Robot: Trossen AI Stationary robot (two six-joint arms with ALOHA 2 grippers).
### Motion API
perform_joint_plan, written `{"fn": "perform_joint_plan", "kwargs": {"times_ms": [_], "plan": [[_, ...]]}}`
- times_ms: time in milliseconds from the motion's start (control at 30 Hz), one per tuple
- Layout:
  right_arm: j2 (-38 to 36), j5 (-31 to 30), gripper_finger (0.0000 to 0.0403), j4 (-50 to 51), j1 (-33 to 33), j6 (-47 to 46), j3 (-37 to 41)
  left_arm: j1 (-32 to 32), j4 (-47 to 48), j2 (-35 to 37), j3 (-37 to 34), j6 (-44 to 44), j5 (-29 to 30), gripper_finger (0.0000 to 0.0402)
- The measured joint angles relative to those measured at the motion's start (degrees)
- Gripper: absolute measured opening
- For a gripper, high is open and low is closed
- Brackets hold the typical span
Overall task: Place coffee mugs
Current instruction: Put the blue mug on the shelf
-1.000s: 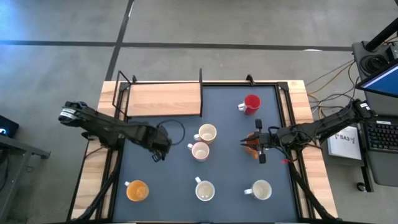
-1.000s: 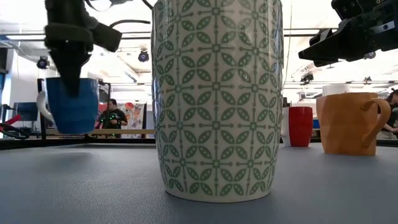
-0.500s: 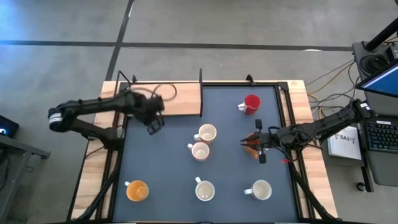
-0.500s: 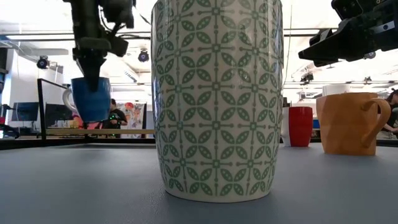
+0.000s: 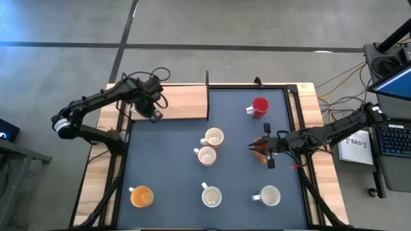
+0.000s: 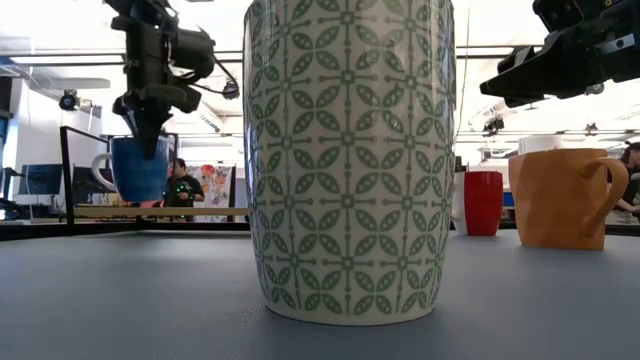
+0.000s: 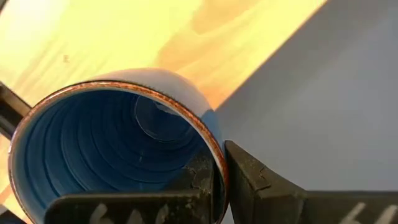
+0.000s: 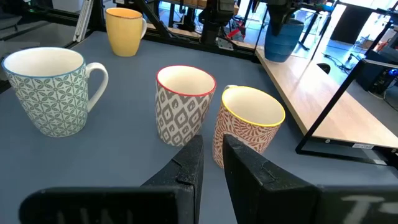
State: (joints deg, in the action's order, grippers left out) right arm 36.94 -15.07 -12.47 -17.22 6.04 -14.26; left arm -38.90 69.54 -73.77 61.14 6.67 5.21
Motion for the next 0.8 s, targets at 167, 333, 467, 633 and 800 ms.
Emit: {"fn": "perform_joint_plan", "kwargs": {"times_ms": [167, 333, 467, 633, 800], "plan": [[0.0, 0.0, 0.005, 0.0, 0.0, 0.0, 0.0, -3.6, -0.1, -0.2, 0.0, -2.9, 0.1, 0.0007], [0.0, 0.0, 0.005, 0.0, 0.0, 0.0, 0.0, -8.3, -1.9, -0.2, 0.0, -6.4, 1.4, 0.0015], [0.0, 0.0, 0.005, 0.0, 0.0, 0.0, 0.0, -12.2, -4.0, -0.2, 0.0, -8.2, 1.4, 0.0017], [0.0, 0.0, 0.005, 0.0, 0.0, 0.0, 0.0, -15.8, -6.6, -0.2, 0.0, -10.3, 1.8, 0.0018], [0.0, 0.0, 0.005, 0.0, 0.0, 0.0, 0.0, -17.1, -7.7, -0.6, 0.0, -13.5, 2.4, 0.0018]]}}
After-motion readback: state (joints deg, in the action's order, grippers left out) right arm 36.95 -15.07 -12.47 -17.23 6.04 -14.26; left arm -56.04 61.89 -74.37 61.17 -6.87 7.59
